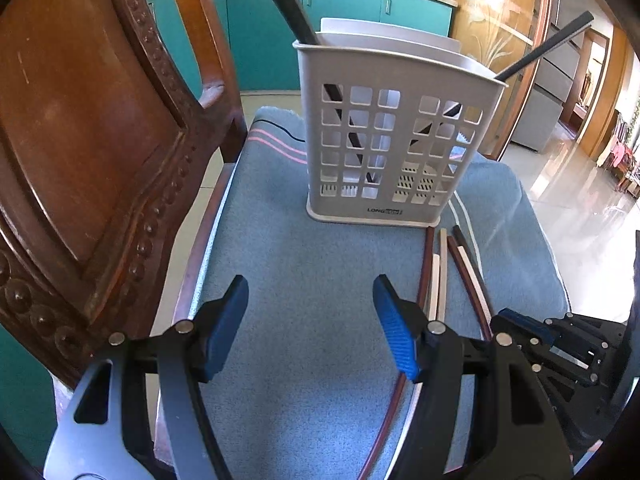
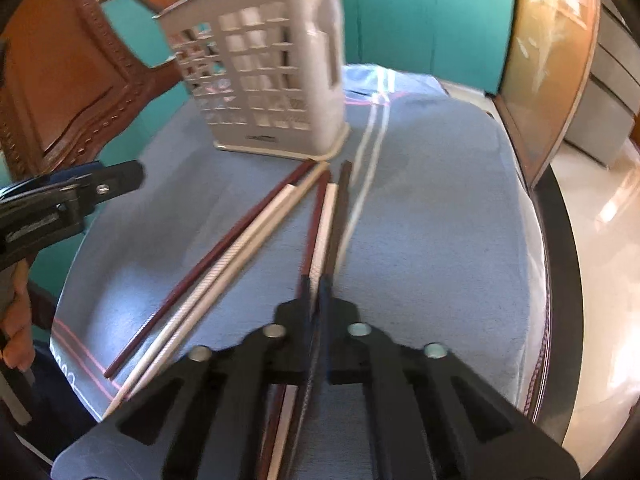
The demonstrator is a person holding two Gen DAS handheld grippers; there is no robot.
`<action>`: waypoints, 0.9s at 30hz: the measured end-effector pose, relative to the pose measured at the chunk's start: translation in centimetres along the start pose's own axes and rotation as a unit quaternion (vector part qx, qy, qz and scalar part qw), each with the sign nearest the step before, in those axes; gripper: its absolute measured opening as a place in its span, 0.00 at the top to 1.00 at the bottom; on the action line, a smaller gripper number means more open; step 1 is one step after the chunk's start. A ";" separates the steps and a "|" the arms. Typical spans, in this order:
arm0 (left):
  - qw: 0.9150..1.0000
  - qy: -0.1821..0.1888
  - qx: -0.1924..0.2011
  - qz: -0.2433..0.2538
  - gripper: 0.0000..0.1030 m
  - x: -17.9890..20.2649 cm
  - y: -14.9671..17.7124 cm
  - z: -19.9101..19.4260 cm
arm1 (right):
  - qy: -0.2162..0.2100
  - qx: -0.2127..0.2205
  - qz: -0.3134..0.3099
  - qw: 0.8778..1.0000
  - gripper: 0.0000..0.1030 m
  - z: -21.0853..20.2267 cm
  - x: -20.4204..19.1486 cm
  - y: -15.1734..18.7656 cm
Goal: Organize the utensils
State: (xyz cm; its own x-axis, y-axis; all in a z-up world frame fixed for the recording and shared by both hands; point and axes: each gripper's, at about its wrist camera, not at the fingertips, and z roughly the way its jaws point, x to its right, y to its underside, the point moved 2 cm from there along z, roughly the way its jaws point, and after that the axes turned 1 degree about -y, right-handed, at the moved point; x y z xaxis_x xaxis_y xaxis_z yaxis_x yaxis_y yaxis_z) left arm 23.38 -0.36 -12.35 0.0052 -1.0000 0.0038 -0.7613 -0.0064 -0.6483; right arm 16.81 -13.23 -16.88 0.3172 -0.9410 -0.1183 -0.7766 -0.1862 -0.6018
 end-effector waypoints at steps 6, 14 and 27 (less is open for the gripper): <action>1.000 -0.002 -0.004 0.002 0.36 0.1 0.2 0.4 | 0.016 0.011 -0.005 1.000 0.99 -0.6 -0.3 -0.2; 1.000 -0.004 -0.013 0.006 0.35 0.1 0.4 0.8 | 0.040 -0.009 0.025 0.999 0.99 -0.2 1.8 0.1; 1.000 -0.004 -0.019 0.015 0.34 0.5 0.7 0.9 | 0.033 -0.012 0.047 0.998 0.89 0.1 2.9 -0.1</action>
State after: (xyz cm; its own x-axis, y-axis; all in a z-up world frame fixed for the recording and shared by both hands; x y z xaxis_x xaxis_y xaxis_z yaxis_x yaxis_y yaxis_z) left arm 23.45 -0.86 -13.50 -0.0128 -0.9997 -0.0224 -0.7852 0.0239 -0.6187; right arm 17.88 -15.92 -17.19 0.2061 -0.9710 -0.1213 -0.8147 -0.1017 -0.5709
